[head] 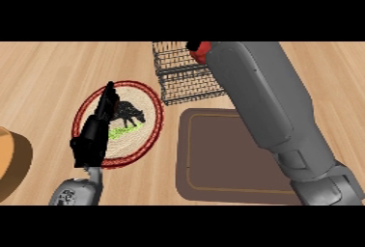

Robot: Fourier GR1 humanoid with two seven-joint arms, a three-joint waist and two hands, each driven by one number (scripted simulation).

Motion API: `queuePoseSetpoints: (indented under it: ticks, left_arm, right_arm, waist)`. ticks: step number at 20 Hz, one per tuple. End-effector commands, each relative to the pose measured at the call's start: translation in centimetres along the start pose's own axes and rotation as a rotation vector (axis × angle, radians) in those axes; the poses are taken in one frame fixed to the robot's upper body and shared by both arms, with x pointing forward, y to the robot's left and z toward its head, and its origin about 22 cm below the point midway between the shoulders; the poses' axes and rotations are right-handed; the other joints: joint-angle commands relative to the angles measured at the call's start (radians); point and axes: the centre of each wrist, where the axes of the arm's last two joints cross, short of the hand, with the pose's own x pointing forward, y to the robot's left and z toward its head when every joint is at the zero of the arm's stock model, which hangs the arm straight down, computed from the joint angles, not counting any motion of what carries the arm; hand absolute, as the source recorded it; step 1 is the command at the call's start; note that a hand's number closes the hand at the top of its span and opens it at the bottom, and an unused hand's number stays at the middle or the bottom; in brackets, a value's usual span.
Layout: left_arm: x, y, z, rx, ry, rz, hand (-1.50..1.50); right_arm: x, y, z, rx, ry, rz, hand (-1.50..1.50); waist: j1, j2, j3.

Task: Pick the bell pepper from the tray and place it in the tiered basket

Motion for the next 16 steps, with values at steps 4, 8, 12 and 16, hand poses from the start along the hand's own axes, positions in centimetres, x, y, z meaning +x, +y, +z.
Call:
queuePoseSetpoints:
  ticks: [4,8,12,16]
  left_arm:
    - [-1.4,0.7,0.2,-0.017,0.004,0.009,0.00]
    - [-0.9,1.1,-0.7,0.018,0.009,-0.001,0.00]
    - [-1.5,1.7,0.5,0.028,0.018,-0.003,0.00]
    - [-0.5,1.3,1.0,0.043,0.019,-0.005,0.00]
  right_arm:
    - [-2.1,-0.4,-1.4,-0.062,0.017,-0.304,-1.50]
    - [-3.9,-3.8,-1.7,-0.179,0.070,-0.431,-1.50]
    - [-7.0,-3.7,-1.3,-0.212,0.219,-0.495,-1.50]
    - [-14.1,-6.0,-0.7,-0.258,0.255,-0.617,-1.50]
  waist:
    - [0.001,0.001,0.000]
    - [-0.020,-0.005,0.000]
    - [-0.028,-0.010,0.000]
    - [-0.044,-0.018,0.002]
